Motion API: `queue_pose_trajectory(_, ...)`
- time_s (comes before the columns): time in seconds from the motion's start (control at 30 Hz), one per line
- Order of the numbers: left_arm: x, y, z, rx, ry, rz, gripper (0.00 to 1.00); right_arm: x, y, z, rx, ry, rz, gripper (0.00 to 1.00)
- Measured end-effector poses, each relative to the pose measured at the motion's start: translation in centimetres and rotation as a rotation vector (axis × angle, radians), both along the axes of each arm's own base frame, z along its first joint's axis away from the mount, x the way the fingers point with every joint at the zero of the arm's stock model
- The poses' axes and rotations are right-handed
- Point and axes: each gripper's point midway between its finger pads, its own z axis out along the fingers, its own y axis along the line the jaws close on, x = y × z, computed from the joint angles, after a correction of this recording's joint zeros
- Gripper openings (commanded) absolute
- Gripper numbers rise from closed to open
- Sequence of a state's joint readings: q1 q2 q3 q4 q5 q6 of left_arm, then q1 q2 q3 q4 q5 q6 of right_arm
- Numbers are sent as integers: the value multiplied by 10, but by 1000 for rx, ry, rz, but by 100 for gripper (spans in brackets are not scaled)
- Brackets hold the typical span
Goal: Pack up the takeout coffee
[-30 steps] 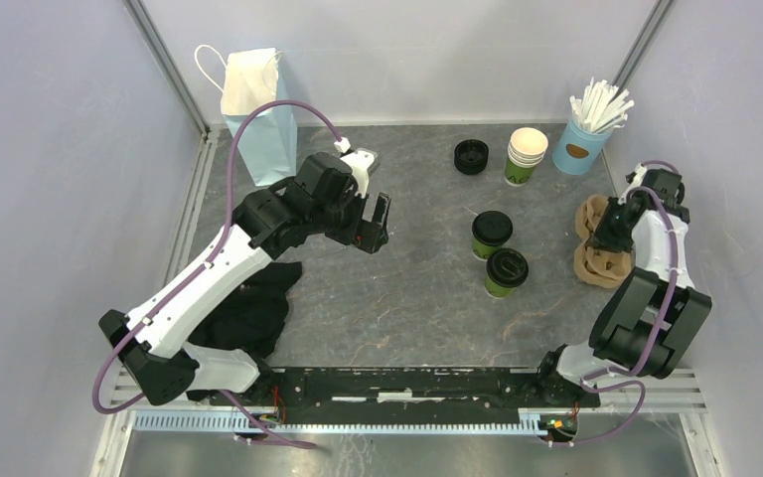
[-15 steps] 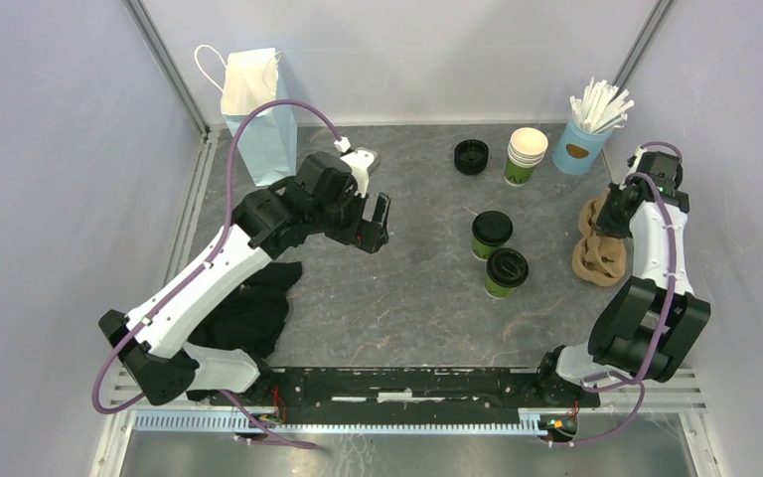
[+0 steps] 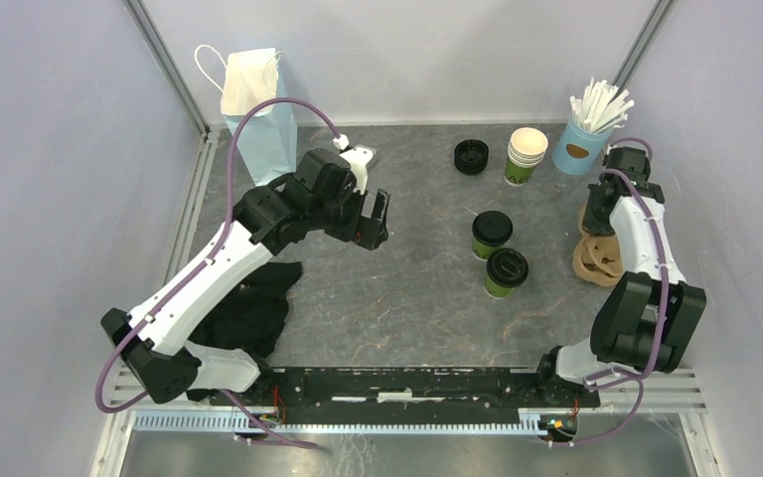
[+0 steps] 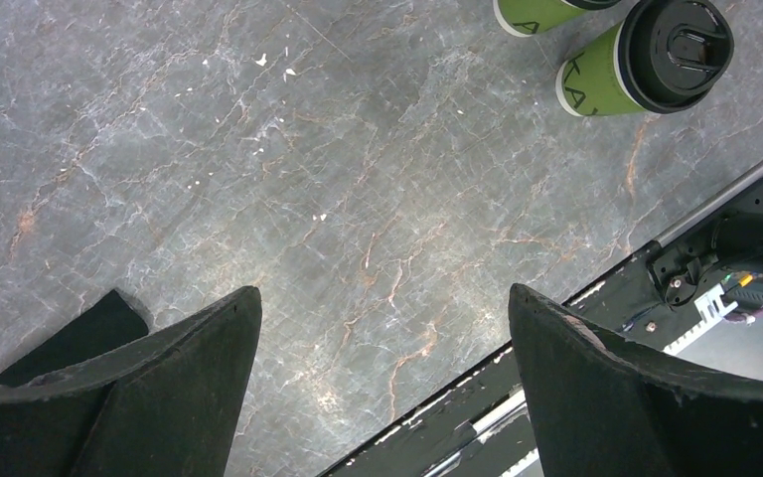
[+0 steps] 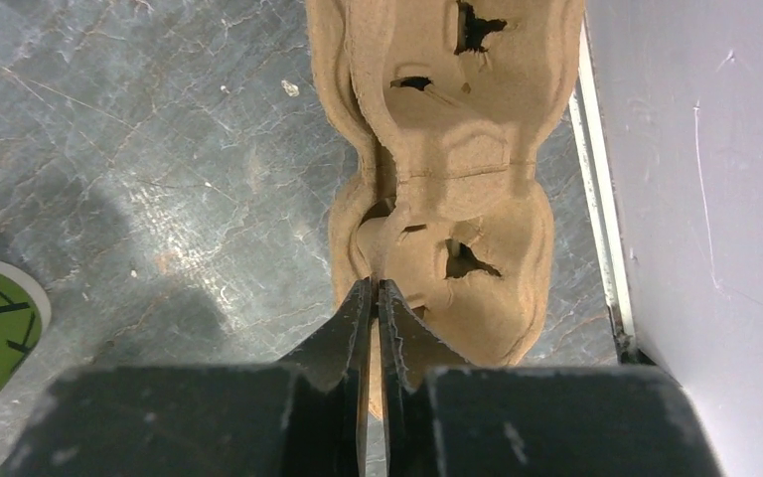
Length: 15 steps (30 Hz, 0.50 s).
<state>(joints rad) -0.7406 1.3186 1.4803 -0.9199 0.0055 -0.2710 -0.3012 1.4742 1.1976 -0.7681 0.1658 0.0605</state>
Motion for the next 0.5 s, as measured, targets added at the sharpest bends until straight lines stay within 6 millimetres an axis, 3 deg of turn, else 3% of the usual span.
queue_pose_trajectory(0.5, 5, 5, 3, 0, 0, 22, 99, -2, -11, -12, -164, 74, -27, 19)
